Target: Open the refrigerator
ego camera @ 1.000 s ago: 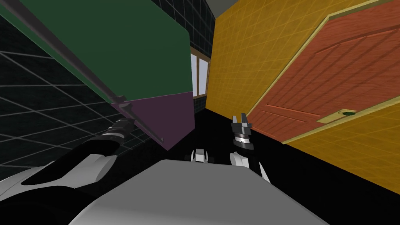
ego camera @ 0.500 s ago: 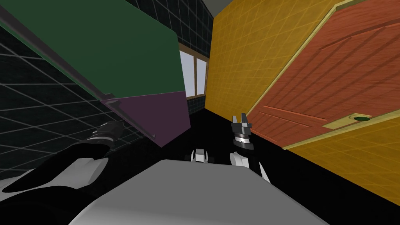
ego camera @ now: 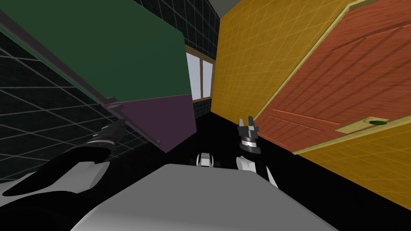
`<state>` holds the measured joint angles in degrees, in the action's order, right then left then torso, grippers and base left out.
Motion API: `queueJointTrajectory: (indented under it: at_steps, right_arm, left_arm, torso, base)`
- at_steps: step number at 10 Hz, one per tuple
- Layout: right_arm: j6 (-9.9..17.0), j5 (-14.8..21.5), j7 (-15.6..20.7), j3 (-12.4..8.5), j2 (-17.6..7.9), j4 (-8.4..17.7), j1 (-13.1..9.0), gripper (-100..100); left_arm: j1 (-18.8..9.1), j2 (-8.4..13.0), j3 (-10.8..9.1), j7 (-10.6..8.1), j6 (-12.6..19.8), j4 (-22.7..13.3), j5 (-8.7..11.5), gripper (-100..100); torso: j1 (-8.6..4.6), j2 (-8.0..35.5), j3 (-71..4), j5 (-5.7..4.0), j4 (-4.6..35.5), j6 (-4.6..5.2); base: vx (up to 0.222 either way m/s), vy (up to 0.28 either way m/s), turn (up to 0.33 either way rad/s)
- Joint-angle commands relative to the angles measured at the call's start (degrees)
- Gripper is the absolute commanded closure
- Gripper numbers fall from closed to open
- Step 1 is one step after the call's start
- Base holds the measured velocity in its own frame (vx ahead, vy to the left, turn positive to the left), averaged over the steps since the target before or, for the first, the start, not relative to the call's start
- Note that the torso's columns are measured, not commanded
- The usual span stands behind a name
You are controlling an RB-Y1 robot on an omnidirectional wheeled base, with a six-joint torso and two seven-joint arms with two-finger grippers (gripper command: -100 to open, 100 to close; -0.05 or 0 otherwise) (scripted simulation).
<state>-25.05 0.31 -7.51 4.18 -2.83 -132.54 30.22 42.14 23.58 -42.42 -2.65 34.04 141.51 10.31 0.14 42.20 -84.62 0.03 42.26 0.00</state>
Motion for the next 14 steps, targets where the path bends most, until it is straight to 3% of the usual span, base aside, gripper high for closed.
queueJointTrajectory:
  at_steps: [1, 6, 8, 12, 13, 14]
  right_arm:
    - [0.0, 0.0, 0.0, 0.0, 0.0, 0.0, 0.0, 0]
    - [0.0, 0.0, 0.0, 0.01, 0.01, 0.0, 0.0, 0]
    - [0.0, 0.0, 0.0, 0.01, 0.01, 0.0, 0.0, 0]
    - [0.0, 0.0, 0.0, 0.02, 0.02, 0.0, -0.01, 0]
    - [0.0, 0.0, 0.0, 0.02, 0.02, 0.0, -0.01, 0]
    - [0.0, 0.0, 0.0, 0.03, 0.03, 0.0, -0.02, 0]
  left_arm:
    - [0.57, 1.02, -0.9, 0.98, -0.15, 0.74, -0.84, -100]
    - [1.44, 3.12, -2.61, 2.72, -0.29, 0.82, -2.38, -100]
    - [2.12, 4.16, -3.63, 3.4, -0.08, 3.41, -2.92, -100]
    - [2.05, 4.29, -3.78, 3.25, 0.4, 3.85, -2.74, -100]
    - [2.06, 4.31, -3.82, 3.2, 0.5, 3.88, -2.71, 100]
    - [2.03, 4.23, -4.9, 2.83, 0.64, 3.23, -3.05, 100]
  torso:
    - [-0.18, 0.09, 0.05, -0.05, 0.02, 0.0]
    - [-0.16, 0.16, 0.1, -0.03, 0.05, -0.01]
    - [-0.16, 0.07, 0.04, -0.04, 0.02, 0.0]
    - [-0.17, 0.05, 0.05, -0.05, 0.02, -0.01]
    - [-0.19, 0.09, 0.04, -0.02, 0.01, -0.01]
    - [-0.11, 0.14, 0.15, 0.15, -0.04, -0.1]
  base:
    - [0.079, 0.209, -0.028]
    - [0.084, 0.189, -0.023]
    - [0.082, 0.188, -0.024]
    - [0.047, 0.084, -0.012]
    - [0.009, 0.011, -0.015]
    - [0.033, -0.125, 0.016]
